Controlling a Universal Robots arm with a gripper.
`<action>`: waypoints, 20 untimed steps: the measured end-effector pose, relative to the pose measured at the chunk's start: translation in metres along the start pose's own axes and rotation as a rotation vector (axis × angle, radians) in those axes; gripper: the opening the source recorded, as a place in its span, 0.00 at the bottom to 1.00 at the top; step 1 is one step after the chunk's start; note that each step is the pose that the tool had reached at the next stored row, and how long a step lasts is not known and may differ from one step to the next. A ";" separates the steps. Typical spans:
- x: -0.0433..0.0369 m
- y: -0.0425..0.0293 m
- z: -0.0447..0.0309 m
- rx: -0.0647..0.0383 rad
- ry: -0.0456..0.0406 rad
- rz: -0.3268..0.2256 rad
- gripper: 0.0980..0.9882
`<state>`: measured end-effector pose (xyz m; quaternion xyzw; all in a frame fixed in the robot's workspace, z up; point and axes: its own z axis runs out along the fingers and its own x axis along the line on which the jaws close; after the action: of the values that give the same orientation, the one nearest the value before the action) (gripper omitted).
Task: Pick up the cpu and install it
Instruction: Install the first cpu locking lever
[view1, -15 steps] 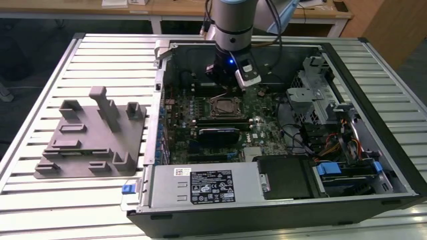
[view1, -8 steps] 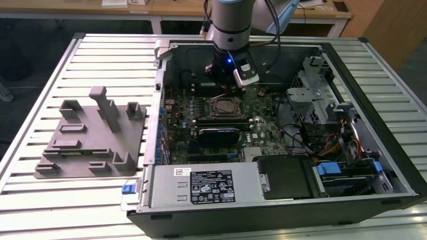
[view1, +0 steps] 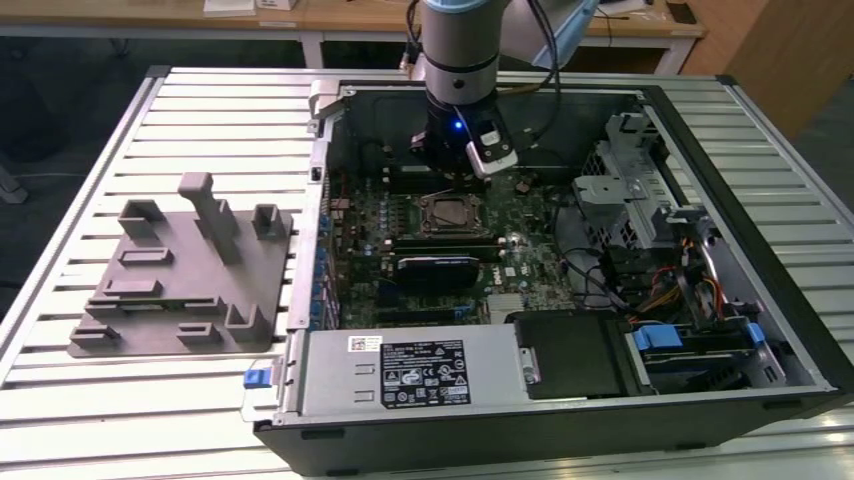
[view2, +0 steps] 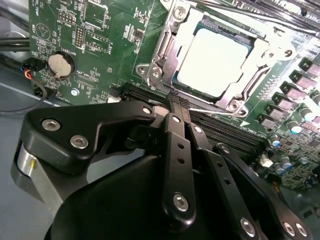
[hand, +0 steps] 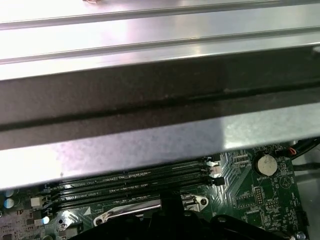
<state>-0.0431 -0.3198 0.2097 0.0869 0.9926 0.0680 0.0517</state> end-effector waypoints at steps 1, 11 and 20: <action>0.0000 0.0000 0.0000 0.000 0.0000 0.000 0.01; 0.0046 0.0064 0.0031 0.000 -0.0003 0.000 0.01; 0.0064 0.0065 0.0067 0.000 -0.0057 0.008 0.01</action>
<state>-0.0475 -0.3115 0.2034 0.0911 0.9920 0.0678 0.0542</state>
